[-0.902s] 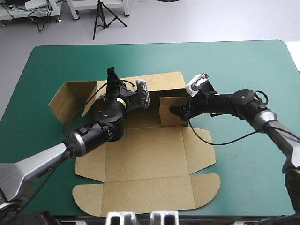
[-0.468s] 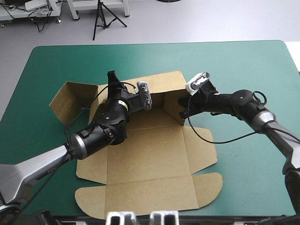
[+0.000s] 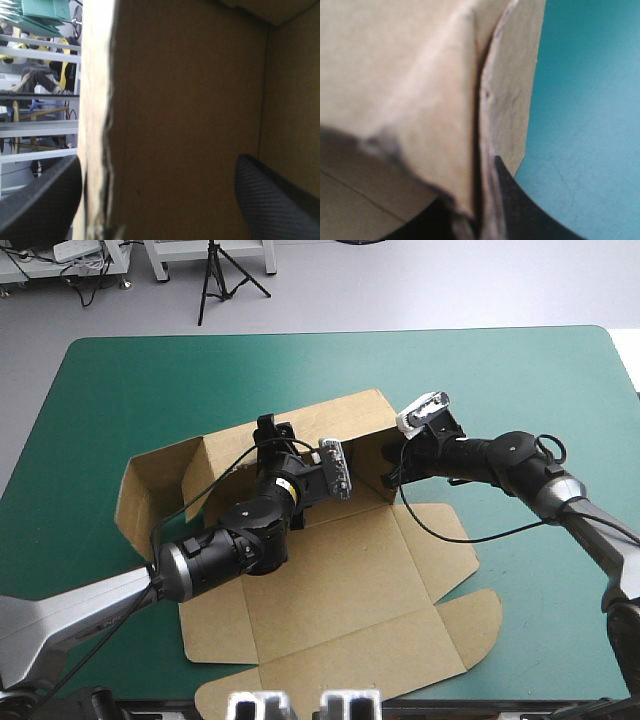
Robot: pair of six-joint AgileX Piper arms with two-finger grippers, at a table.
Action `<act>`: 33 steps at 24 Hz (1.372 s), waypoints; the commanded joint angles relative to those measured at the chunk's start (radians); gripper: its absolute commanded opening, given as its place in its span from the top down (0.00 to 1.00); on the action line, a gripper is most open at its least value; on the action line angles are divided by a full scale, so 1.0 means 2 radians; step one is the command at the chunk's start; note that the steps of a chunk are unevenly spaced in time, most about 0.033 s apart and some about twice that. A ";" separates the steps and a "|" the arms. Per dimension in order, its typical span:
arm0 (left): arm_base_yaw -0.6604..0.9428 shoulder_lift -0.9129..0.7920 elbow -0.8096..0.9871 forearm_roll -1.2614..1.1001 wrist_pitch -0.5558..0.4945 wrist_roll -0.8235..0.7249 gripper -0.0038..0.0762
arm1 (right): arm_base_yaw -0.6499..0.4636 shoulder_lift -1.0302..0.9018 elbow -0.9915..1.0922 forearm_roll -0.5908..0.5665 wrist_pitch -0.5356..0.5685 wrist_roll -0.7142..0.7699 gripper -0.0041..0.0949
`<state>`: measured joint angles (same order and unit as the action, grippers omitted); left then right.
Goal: Fold the box
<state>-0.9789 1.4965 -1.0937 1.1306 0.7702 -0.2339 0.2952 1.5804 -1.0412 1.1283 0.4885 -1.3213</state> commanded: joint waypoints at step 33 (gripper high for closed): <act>0.396 -0.087 -0.264 -0.608 0.065 0.280 0.93 | -0.126 -0.099 -0.077 -0.292 0.293 0.290 0.98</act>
<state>-0.2173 1.3544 -1.5878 -0.0453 0.9515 0.3203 0.0508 1.4145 -1.1639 0.5788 0.9610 -0.7896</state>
